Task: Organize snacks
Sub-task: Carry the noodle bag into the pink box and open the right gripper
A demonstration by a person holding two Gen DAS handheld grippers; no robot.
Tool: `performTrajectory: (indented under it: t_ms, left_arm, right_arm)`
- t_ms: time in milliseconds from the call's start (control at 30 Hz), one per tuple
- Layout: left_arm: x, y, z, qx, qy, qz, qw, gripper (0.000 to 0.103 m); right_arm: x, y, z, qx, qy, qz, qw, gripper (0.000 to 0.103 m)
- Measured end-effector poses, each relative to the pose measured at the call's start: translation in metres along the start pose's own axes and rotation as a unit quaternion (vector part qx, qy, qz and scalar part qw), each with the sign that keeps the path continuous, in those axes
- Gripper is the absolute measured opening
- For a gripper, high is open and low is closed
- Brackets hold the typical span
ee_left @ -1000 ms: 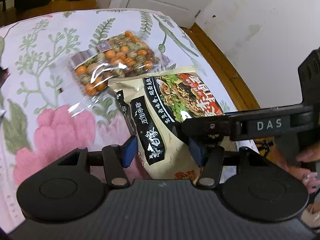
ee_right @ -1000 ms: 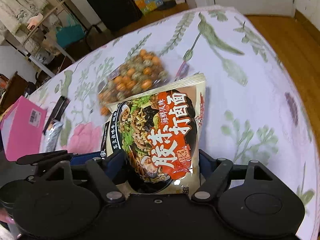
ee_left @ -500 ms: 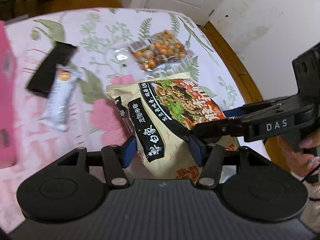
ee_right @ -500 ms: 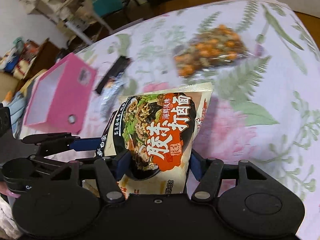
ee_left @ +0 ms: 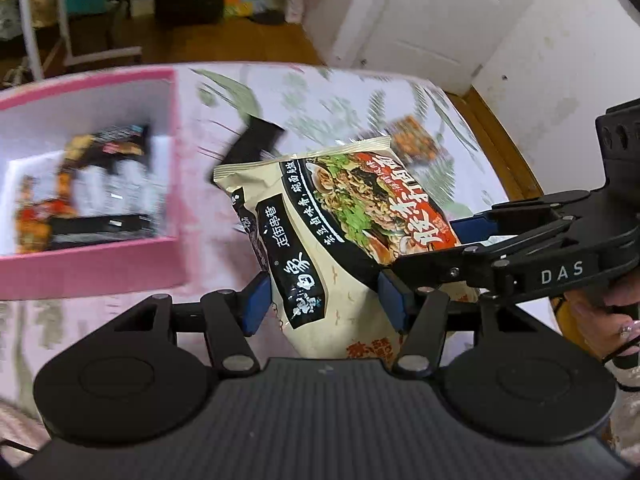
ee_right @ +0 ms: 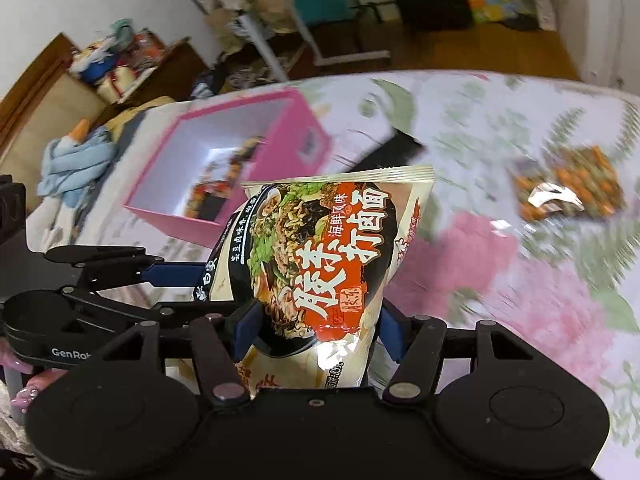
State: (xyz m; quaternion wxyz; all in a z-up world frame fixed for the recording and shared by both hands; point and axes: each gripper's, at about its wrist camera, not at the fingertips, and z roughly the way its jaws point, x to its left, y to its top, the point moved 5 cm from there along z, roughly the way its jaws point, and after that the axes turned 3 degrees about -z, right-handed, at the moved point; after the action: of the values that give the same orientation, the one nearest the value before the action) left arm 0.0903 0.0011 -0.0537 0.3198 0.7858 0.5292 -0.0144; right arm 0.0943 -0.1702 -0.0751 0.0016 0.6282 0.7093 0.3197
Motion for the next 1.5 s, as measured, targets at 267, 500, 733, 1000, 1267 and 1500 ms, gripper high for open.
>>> performTrajectory:
  t_ms: [267, 500, 733, 1000, 1267, 1500]
  left_arm:
    - [0.078, 0.018, -0.051, -0.021, 0.049, -0.017, 0.9984, 0.056]
    - [0.148, 0.043, -0.07, -0.037, 0.105, -0.036, 0.9931, 0.057]
    - [0.211, 0.069, -0.063, -0.039, 0.122, -0.061, 0.9899, 0.058]
    - [0.264, 0.088, -0.04, -0.03, 0.141, -0.074, 0.9868, 0.059]
    - [0.282, 0.075, -0.017, -0.016, 0.178, -0.077, 0.9808, 0.058]
    - [0.257, 0.073, -0.022, -0.056, 0.229, -0.021, 0.9716, 0.06]
  right_arm:
    - [0.052, 0.046, 0.045, 0.004, 0.089, -0.019, 0.996, 0.058]
    - [0.099, 0.081, 0.097, 0.006, 0.124, -0.051, 0.991, 0.058]
    - [0.121, 0.115, 0.143, 0.002, 0.122, -0.044, 0.992, 0.058]
    - [0.129, 0.139, 0.192, 0.009, 0.117, -0.029, 0.993, 0.058]
    - [0.136, 0.132, 0.23, 0.035, 0.111, -0.022, 0.993, 0.061]
    - [0.143, 0.132, 0.201, -0.001, 0.088, -0.077, 0.993, 0.064]
